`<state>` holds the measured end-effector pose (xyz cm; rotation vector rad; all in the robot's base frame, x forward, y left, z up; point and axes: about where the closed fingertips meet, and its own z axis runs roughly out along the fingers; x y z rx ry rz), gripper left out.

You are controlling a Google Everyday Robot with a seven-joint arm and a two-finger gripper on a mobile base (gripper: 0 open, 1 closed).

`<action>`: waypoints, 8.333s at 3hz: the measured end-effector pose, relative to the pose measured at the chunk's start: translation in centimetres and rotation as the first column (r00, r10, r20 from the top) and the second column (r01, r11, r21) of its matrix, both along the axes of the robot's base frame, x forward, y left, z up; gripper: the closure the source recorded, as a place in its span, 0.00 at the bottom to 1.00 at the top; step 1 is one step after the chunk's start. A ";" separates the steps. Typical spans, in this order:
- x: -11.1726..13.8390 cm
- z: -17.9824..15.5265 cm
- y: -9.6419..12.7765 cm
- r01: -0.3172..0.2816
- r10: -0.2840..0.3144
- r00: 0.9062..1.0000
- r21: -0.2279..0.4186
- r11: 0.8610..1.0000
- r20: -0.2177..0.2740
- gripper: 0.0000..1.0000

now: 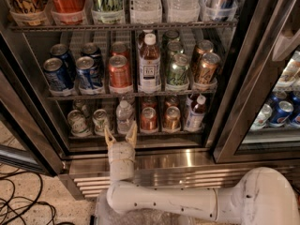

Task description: Pick water bottle from bottom shelf of fridge

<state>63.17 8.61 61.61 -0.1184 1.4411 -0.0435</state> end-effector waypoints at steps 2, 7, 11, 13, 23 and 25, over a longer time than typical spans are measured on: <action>2.5 -0.5 -1.7 0.069 -0.068 0.998 0.021 0.997 -0.011 0.29; 7.6 0.0 -2.4 0.099 -0.099 0.995 0.022 0.995 0.014 0.45; 5.3 0.1 -4.1 0.089 -0.094 0.993 0.071 0.994 0.072 1.00; 4.5 0.6 -4.9 0.086 -0.094 0.990 0.079 0.993 0.106 1.00; -4.8 19.5 -8.6 -0.234 0.215 0.921 0.021 0.972 0.325 1.00; -10.8 33.5 -12.3 -0.335 0.359 0.841 -0.131 0.933 0.406 1.00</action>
Offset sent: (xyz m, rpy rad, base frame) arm 0.0348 -0.0254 -0.0100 0.0299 0.0181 -0.1000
